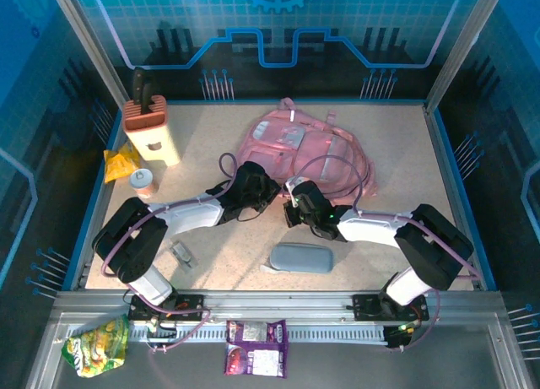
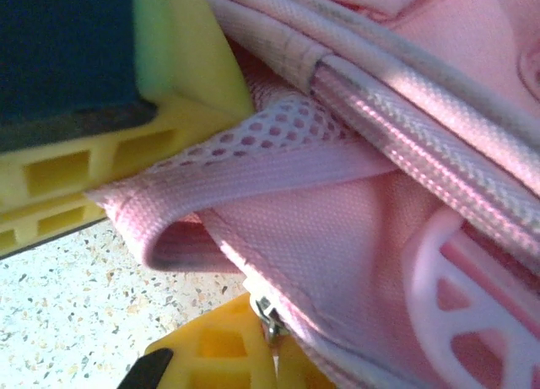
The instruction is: Pack the student bag
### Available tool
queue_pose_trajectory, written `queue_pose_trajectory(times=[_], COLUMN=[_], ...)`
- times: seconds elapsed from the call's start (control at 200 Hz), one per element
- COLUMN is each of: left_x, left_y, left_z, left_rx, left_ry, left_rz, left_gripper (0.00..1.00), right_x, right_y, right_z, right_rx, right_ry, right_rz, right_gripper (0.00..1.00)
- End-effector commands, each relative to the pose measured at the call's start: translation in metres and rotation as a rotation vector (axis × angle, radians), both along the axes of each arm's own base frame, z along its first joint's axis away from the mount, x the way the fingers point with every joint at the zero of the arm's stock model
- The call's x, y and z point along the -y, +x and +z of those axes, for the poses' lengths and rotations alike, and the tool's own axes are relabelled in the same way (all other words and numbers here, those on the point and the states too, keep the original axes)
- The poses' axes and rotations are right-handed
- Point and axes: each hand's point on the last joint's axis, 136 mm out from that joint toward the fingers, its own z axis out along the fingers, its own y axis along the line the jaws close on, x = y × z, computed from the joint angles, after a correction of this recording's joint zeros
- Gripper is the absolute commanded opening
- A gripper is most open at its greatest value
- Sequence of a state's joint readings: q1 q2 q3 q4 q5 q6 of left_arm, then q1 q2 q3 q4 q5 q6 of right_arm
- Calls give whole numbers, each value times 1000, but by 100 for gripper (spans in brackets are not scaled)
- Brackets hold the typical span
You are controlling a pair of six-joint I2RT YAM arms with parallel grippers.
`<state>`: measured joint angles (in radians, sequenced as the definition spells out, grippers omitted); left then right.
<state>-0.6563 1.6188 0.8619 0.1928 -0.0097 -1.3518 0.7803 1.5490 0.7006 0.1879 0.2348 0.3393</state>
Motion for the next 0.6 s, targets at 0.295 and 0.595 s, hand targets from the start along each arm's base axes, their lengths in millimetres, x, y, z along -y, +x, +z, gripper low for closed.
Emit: queue_pose_trajectory(times=[0.295, 0.595], left_x=[-24, -57], left_y=[25, 45], left_z=[33, 21], left_rx=[109, 98], left_ry=[-47, 32], left_rz=[-43, -50], left_gripper=[0, 0], right_x=[28, 53], right_y=[-23, -39], right_z=[8, 5], right_rx=[-125, -196], right_ry=[-17, -24], right_rz=[-114, -166], right_gripper=[0, 0])
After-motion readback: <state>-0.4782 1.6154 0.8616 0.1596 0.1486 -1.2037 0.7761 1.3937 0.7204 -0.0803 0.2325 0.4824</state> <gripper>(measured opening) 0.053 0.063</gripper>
